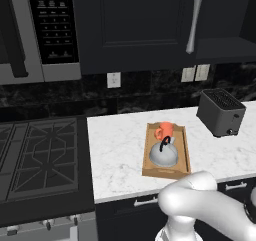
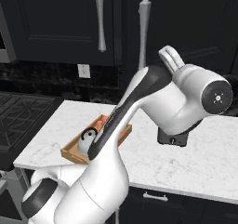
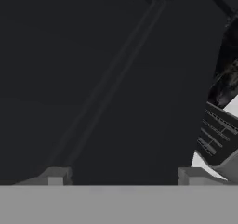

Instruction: Pick the kettle from the counter and place it on the tray. Then pick the mug from the cabinet and place it on the tray. Then close the cabinet doors.

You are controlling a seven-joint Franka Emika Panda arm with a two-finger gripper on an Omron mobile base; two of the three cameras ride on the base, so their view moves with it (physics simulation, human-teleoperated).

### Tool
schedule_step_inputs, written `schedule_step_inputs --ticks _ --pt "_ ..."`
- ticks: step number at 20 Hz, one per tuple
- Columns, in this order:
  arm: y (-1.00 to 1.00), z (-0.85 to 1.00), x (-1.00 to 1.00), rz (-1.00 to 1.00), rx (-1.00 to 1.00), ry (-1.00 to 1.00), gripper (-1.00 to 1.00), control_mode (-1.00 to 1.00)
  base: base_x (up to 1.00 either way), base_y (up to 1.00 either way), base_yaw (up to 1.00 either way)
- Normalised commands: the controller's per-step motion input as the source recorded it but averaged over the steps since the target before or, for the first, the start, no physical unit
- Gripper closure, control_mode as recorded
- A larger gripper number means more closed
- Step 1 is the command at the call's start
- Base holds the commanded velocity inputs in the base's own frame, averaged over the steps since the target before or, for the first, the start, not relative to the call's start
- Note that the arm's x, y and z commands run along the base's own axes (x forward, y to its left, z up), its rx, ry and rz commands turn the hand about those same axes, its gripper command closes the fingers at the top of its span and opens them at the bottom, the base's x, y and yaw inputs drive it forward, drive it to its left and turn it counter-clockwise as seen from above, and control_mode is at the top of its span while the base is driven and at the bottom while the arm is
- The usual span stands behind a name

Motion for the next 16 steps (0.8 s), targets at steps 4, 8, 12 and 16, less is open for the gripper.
schedule_step_inputs --ticks 4,8,12,16 --pt "0.67 0.11 0.89 -0.22 -0.13 0.29 -1.00 -1.00 0.00 0.00 0.00" --pt "0.30 0.04 1.00 -0.16 -0.08 0.25 -1.00 -1.00 0.00 0.00 0.00" --pt "0.14 0.00 1.00 -0.13 -0.05 0.22 -1.00 -1.00 0.00 0.00 0.00" --pt "0.01 0.00 1.00 -0.12 -0.04 0.15 -1.00 -1.00 0.00 0.00 0.00"
